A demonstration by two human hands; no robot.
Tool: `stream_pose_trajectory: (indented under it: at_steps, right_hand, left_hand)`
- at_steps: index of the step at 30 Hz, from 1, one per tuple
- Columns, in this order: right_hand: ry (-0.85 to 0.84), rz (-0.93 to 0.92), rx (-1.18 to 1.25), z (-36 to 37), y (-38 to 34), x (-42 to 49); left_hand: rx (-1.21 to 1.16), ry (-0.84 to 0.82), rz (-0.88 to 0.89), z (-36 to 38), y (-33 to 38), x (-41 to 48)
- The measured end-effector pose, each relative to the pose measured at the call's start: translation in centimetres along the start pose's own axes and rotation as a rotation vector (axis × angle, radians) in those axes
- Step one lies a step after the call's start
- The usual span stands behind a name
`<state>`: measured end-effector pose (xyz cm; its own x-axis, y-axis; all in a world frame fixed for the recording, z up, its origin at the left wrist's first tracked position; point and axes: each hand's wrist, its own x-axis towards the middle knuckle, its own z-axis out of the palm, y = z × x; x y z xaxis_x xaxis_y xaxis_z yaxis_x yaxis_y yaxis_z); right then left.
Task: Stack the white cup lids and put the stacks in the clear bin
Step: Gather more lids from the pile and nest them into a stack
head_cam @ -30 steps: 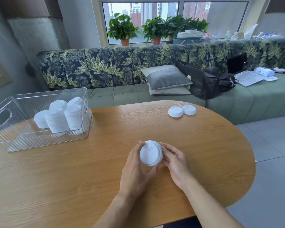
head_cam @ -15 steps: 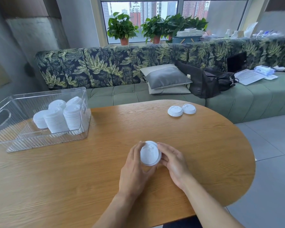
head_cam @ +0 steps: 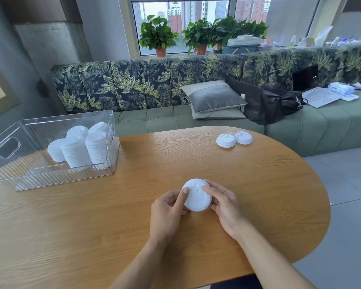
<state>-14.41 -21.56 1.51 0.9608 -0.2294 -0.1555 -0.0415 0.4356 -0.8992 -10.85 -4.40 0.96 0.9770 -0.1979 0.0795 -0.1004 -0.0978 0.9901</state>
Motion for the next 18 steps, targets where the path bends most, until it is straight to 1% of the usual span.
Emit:
stream_pose_trajectory:
  at_steps: [6,11,18]
  right_hand:
    - [0.05,-0.017,-0.041,0.13,0.48,0.23]
    - [0.037,-0.028,-0.056,-0.05,0.55,0.25]
    - [0.074,-0.056,-0.059,0.26,0.72,0.18]
  left_hand:
    - [-0.048,0.051,-0.037,-0.09,0.12,0.25]
    - [-0.048,0.039,-0.038,-0.08,0.02,0.11]
    - [-0.063,0.051,-0.034,-0.01,-0.01,0.02]
